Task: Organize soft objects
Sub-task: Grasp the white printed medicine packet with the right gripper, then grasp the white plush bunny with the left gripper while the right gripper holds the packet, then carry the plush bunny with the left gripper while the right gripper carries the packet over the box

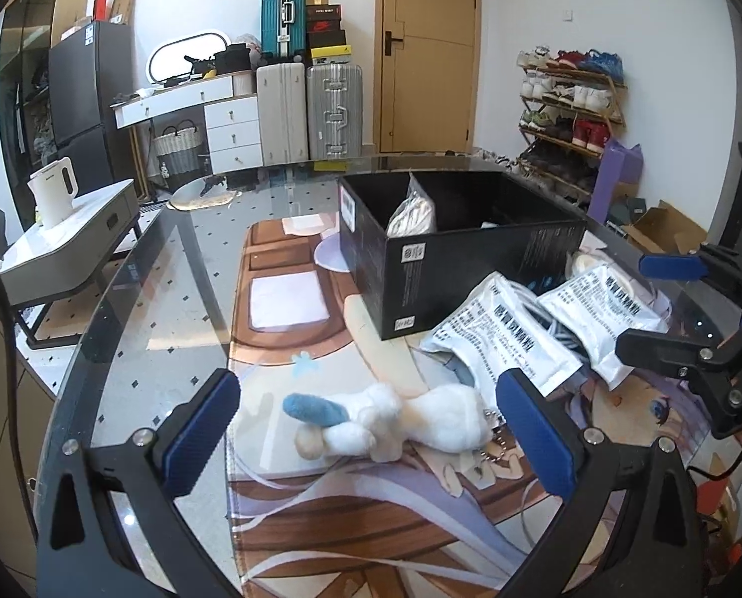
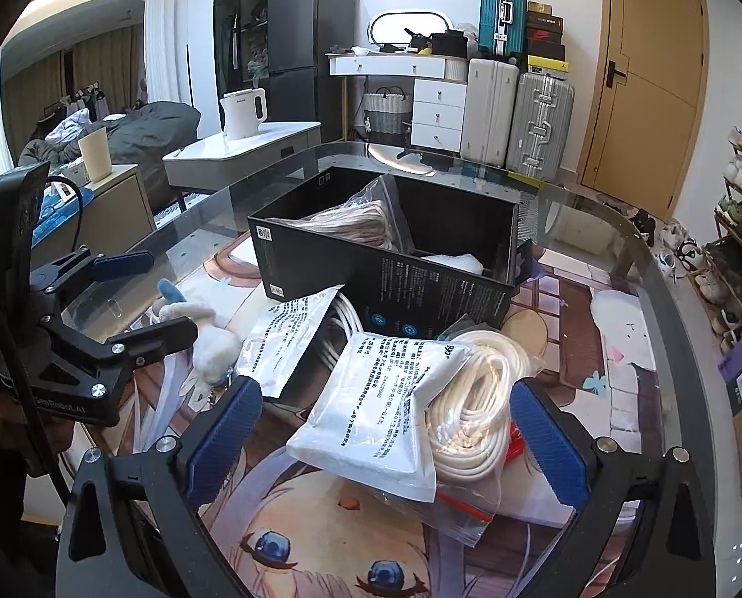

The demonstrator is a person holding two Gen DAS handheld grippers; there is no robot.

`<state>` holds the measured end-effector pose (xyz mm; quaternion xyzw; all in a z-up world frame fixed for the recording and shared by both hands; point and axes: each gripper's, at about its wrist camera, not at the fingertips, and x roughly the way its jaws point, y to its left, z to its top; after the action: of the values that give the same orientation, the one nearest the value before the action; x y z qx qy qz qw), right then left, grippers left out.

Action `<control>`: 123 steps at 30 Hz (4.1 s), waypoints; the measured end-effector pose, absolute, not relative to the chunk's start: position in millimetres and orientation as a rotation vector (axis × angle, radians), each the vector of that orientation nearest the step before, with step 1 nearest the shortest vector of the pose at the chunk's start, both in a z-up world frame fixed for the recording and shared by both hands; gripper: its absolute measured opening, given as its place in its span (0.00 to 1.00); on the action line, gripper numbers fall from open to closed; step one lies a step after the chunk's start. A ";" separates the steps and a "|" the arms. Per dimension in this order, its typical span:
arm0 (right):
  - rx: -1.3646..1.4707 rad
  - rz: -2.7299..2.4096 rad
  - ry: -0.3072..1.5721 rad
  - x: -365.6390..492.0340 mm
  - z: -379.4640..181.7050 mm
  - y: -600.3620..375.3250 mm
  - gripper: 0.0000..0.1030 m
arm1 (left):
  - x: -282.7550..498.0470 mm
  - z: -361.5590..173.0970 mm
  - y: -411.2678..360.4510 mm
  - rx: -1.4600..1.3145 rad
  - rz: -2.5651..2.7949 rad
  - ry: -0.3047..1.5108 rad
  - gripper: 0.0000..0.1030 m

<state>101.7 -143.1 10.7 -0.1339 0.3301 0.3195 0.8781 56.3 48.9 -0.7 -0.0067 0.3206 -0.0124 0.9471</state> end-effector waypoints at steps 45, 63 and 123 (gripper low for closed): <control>-0.309 0.642 0.661 111.5 -8.1 -147.1 0.31 | 67.6 -14.8 47.9 -0.010 -0.069 0.757 1.00; -0.254 0.677 0.623 105.2 0.8 -156.2 0.15 | 69.8 -19.0 48.1 -0.015 -0.107 0.791 1.00; -0.195 0.685 0.501 106.4 56.7 -163.4 0.12 | 72.5 51.4 45.4 -0.063 -0.135 0.620 0.87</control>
<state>106.4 -163.4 56.7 -0.0946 0.2428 0.3319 0.9066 72.5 45.4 51.4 -0.0308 0.3047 -0.0663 0.9496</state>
